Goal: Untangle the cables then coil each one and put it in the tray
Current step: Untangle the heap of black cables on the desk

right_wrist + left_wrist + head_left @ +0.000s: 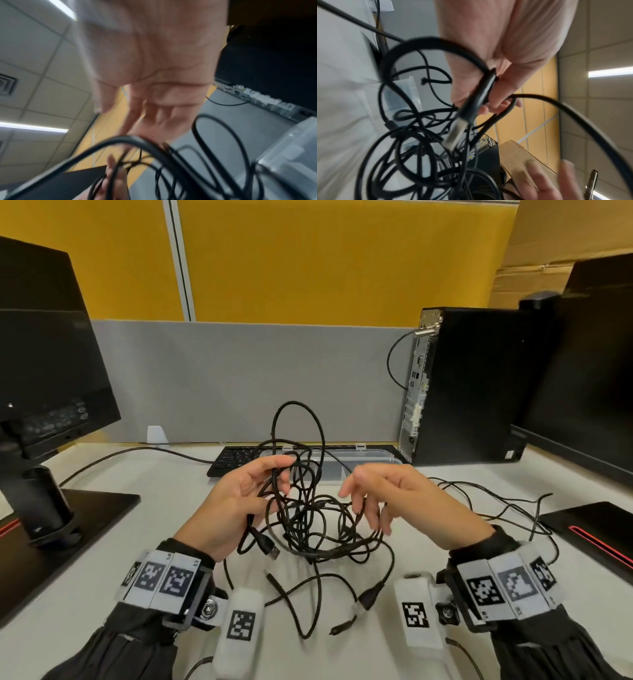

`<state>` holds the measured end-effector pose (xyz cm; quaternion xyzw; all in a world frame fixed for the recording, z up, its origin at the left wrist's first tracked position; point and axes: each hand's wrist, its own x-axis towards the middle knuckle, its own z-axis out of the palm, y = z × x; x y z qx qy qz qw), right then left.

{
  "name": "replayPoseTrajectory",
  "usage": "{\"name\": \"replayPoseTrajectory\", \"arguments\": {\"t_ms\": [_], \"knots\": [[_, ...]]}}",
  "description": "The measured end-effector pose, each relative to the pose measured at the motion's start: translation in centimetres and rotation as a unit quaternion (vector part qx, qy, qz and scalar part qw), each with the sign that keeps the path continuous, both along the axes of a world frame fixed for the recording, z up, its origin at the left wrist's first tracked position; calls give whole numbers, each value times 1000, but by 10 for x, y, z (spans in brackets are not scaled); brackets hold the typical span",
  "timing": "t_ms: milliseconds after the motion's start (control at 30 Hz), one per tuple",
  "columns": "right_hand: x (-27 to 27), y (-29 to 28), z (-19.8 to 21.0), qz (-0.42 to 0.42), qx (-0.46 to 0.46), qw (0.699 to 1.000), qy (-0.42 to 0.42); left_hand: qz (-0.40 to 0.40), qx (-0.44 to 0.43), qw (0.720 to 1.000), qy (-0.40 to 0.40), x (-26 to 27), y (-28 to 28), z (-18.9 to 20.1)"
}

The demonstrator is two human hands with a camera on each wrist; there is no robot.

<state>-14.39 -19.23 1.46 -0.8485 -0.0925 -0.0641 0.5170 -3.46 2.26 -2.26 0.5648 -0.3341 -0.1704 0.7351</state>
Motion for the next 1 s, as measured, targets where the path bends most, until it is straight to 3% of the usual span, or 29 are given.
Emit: {"name": "replayPoseTrajectory", "arguments": {"t_ms": [33, 100, 167, 233, 367, 433, 533, 600, 867, 1000], "knots": [[4, 3, -2, -54, -25, 998, -29, -3, -3, 1000, -5, -2, 0, 1], [12, 11, -5, -139, -180, 970, -84, -7, -15, 1000, -11, -7, -1, 4], [20, 23, -6, -157, -352, 921, -56, -3, -20, 1000, -12, -11, -2, 7], [29, 30, -6, -151, -422, 894, -1, 1, -17, 1000, -14, -13, -3, 7], [50, 27, -5, -159, -386, 908, 24, 12, -33, 999, 7, -15, -5, 8], [55, 23, -7, -131, -339, 931, 46, 15, -54, 998, 21, -16, -5, 9], [52, 21, -8, -79, -145, 986, 40, 11, -84, 996, 38, -15, -2, 11], [49, 23, -6, -56, -69, 995, 37, 7, -99, 994, 45, -14, 1, 12], [42, 21, -7, 9, -59, 998, 13, 6, -135, 990, 46, -2, 5, 7], [40, 15, -4, 10, -110, 994, 16, 30, -119, 991, 47, -6, 1, 8]]}}
